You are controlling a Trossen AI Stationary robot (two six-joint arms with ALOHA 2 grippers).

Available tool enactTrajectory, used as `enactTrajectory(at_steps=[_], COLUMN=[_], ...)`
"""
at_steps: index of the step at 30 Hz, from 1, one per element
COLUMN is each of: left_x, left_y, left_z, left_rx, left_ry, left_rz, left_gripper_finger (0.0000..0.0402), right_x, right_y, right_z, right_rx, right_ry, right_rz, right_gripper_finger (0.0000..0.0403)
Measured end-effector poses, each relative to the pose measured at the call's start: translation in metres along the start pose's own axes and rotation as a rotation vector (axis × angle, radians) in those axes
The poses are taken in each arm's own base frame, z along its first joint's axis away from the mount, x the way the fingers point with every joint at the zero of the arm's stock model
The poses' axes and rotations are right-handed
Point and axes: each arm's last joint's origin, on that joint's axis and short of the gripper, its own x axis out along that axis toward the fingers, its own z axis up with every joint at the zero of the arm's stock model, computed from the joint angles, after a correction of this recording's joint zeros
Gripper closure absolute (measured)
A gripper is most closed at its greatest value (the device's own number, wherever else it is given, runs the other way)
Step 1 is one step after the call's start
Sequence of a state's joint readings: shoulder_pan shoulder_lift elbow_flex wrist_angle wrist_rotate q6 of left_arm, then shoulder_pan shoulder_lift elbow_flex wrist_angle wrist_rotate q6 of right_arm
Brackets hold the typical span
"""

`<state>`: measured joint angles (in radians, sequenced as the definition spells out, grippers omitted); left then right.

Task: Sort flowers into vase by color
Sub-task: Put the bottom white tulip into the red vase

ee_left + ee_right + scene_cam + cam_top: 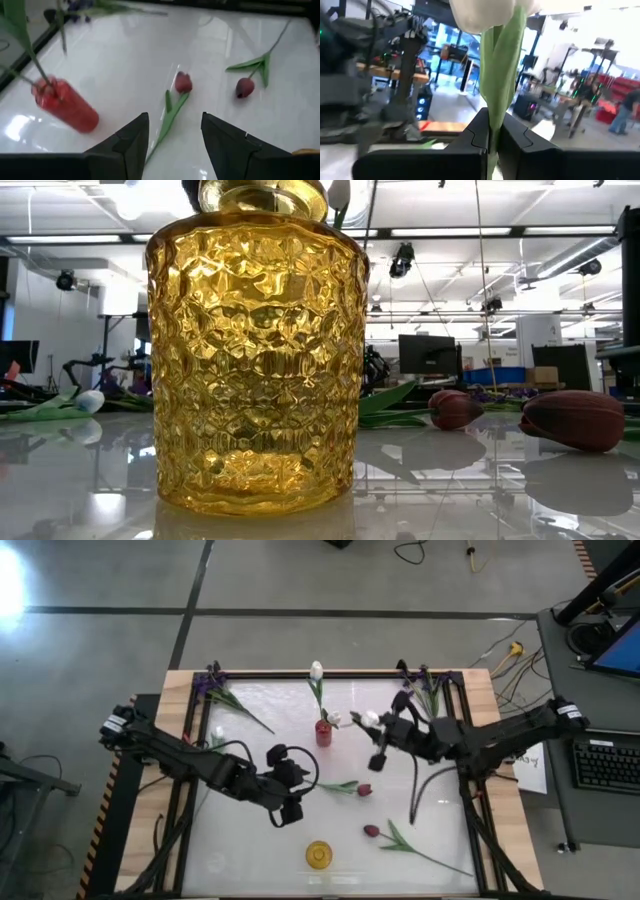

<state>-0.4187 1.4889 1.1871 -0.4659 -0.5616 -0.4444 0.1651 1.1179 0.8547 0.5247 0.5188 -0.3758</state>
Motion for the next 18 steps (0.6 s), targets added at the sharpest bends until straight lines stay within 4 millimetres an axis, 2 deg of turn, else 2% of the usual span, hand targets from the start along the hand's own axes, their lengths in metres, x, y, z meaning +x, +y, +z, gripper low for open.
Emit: enactTrajectory(at_steps=[3,6,14,18], left_x=[0.006,0.008,0.005,0.005], left_y=[0.001,0.001,-0.001,-0.001], left_z=[-0.011,-0.017,-0.014,-0.012], left_rx=[-0.037,-0.058,-0.038,-0.032], left_ry=[0.019,0.035,0.030,0.023], left_rz=[0.011,0.016,0.006,0.005], left_gripper_finger=[0.0233,0.0233,0.0233,0.0233], right_x=[0.009,0.016,0.028,0.034], right_y=[-0.014,-0.031,-0.070,-0.079], right_z=[-0.007,-0.011,-0.023,-0.032], right_rx=[-0.024,0.058,0.321,0.427], right_ry=[0.011,0.007,-0.024,-0.012], right_rz=[-0.050,-0.087,-0.053,0.025], right_gripper_finger=[0.0390,0.0390,0.0390,0.0390])
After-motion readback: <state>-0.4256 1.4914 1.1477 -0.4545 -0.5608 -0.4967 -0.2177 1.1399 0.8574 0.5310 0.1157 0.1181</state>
